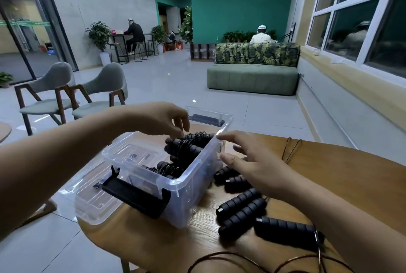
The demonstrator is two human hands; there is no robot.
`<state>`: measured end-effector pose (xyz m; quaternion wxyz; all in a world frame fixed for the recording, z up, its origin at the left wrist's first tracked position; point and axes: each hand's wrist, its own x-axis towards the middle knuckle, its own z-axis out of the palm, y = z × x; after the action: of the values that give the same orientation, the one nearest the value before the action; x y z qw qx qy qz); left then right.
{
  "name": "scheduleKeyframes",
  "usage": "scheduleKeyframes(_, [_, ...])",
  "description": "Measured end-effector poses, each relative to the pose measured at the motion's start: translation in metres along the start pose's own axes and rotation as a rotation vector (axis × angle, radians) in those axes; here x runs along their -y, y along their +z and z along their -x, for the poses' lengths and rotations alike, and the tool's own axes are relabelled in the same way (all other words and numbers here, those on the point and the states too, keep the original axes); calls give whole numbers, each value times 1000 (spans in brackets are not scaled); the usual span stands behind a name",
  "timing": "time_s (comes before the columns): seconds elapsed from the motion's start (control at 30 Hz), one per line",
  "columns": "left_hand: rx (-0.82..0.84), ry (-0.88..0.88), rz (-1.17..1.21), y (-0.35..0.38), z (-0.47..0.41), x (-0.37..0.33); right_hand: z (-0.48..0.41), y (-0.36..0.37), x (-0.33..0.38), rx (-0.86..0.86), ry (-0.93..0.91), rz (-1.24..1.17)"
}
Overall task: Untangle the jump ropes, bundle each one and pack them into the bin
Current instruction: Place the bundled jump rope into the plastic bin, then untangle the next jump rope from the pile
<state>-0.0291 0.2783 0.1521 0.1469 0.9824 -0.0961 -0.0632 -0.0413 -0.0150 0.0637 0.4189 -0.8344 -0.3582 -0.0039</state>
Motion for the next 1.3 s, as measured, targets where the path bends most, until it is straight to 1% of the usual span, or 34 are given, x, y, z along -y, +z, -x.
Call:
scheduleKeyframes(0.07, [-87, 61, 7, 4, 1, -21, 14, -17, -2, -19, 34, -33])
scheduleKeyframes(0.17, [-125, 134, 19, 22, -2, -56, 43, -38, -8, -62, 91, -13])
scheduleKeyframes(0.27, [-126, 212, -12, 48, -9, -88, 75, -52, -16, -80, 152, 54])
scheduleKeyframes(0.37, [-80, 231, -1, 77, -14, -115, 108, -62, -22, -105, 222, 109])
scheduleKeyframes(0.47, [-89, 289, 11, 113, -20, -138, 139, -75, -31, -130, 323, 193])
scheduleKeyframes(0.57, [-61, 308, 41, 149, -23, -160, 164, -89, -48, -50, 532, 440])
scheduleKeyframes(0.63, [-49, 335, 67, 173, -22, -179, 182, -99, -59, 72, 667, 600])
scheduleKeyframes(0.7, [-35, 356, 101, 194, -19, -197, 198, -104, -68, 235, 732, 683])
scheduleKeyframes(0.77, [-20, 365, 128, 214, -17, -212, 212, -104, -72, 367, 750, 684])
scheduleKeyframes(0.8, [-24, 376, 145, 224, -16, -219, 220, -104, -73, 388, 754, 659])
scheduleKeyframes(0.87, [-70, 398, 164, 242, -14, -228, 232, -108, -73, 352, 733, 596])
scheduleKeyframes(0.97, [-146, 448, 152, 263, -13, -237, 247, -121, -73, 221, 725, 490])
scheduleKeyframes(1.07, [-172, 554, 171, 274, -10, -254, 258, -126, -78, 213, 706, 442])
scheduleKeyframes(1.13, [-155, 629, 146, 280, -9, -269, 262, -125, -83, 232, 681, 444])
scheduleKeyframes(1.2, [-95, 697, 120, 288, -7, -280, 266, -127, -86, 279, 675, 443])
scheduleKeyframes(1.3, [-5, 692, 35, 298, -8, -287, 270, -132, -87, 427, 697, 469])
